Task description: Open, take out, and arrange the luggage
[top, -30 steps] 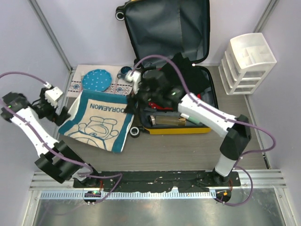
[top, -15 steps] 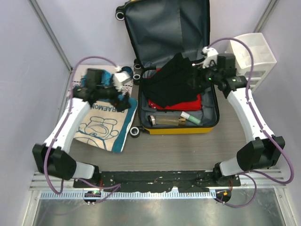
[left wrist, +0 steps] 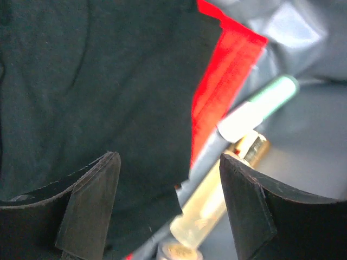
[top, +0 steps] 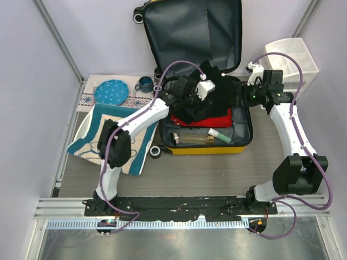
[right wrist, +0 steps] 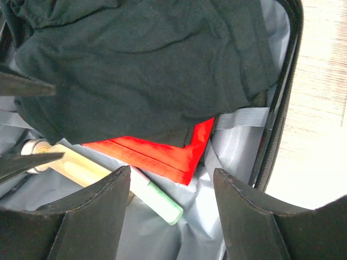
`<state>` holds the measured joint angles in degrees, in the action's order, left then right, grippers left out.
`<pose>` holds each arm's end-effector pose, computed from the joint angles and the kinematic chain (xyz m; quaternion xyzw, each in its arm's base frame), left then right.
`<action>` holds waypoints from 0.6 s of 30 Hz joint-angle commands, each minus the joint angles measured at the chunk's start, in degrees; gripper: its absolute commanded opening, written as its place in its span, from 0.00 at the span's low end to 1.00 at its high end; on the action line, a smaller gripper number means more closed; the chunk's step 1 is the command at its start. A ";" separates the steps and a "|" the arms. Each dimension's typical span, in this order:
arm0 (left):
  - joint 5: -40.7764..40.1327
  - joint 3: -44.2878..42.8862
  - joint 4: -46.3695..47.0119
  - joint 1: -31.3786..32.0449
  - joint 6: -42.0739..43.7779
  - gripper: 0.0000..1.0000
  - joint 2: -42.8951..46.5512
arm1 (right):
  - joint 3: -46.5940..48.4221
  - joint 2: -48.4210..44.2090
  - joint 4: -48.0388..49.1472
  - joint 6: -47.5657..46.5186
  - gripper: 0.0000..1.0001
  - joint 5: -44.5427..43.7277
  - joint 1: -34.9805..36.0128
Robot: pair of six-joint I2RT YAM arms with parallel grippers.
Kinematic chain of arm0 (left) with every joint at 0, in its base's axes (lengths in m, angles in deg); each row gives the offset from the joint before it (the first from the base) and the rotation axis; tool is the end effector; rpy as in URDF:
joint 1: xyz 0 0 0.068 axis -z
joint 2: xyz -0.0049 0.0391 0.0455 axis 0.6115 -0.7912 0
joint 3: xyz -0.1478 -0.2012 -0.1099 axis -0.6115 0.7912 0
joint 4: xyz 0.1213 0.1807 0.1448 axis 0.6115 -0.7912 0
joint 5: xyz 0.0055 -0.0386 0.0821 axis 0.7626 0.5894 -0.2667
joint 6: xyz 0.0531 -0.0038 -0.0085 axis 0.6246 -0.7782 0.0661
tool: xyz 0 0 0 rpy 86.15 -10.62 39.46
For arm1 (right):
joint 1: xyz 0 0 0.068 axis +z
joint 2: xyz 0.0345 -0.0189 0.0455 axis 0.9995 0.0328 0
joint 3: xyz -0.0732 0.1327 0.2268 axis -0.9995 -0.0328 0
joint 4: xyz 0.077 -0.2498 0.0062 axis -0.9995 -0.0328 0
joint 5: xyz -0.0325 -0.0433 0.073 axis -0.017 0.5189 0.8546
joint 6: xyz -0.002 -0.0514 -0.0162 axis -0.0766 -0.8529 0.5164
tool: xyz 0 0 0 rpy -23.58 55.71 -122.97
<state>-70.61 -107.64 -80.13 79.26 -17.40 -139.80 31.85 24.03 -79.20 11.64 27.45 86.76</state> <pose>0.3452 -0.3188 0.2987 0.4318 0.7802 -0.2391 0.3844 0.3202 0.0054 0.3471 -0.1242 0.8856 0.1372 0.4259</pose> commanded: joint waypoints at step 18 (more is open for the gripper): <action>-7.74 -9.33 -7.39 -0.86 2.23 0.82 -10.05 | -0.08 1.37 1.91 -5.94 0.69 2.72 -1.80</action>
<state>-80.03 -114.22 -81.36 79.76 -16.35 -150.46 30.98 24.45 -78.87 7.64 28.85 85.36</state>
